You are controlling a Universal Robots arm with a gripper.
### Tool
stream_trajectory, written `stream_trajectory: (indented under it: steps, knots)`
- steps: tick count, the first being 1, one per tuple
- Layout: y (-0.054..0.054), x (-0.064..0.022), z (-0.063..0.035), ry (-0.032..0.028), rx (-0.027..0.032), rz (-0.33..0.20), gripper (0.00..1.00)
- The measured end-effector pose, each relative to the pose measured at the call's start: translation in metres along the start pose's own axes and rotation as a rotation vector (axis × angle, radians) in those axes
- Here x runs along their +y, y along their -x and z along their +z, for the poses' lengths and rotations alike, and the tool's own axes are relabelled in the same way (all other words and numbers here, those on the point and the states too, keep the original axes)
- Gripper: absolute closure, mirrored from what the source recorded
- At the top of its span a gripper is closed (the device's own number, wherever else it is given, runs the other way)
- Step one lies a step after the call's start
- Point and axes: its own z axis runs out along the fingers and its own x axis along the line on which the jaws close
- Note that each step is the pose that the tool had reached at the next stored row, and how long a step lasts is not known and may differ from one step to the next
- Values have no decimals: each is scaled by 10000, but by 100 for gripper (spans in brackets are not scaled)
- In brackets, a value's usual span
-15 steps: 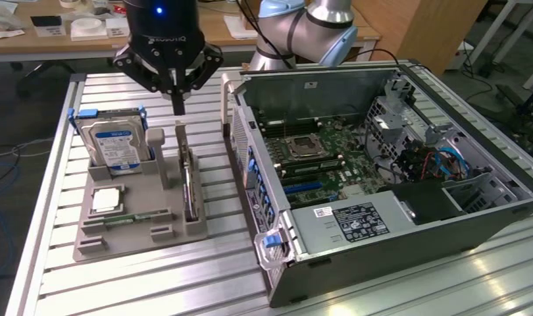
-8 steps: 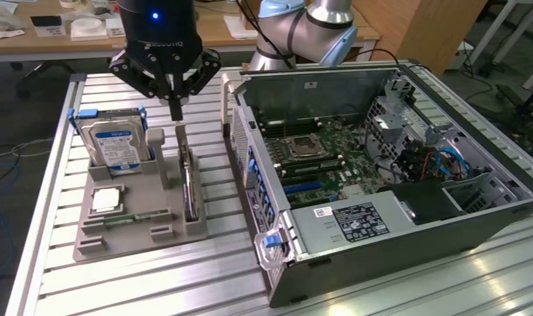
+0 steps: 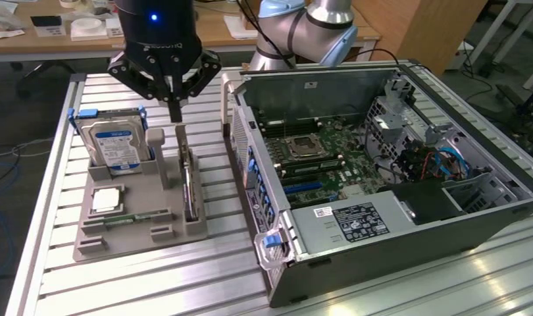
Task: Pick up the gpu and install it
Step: 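Reach for the gpu, then pick up the gpu and move the gpu toward the slot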
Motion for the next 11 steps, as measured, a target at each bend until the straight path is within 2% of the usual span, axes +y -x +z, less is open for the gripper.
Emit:
stream_trajectory:
  steps: [11]
  knots:
    - [-14,-6,1,0,-1,0,89]
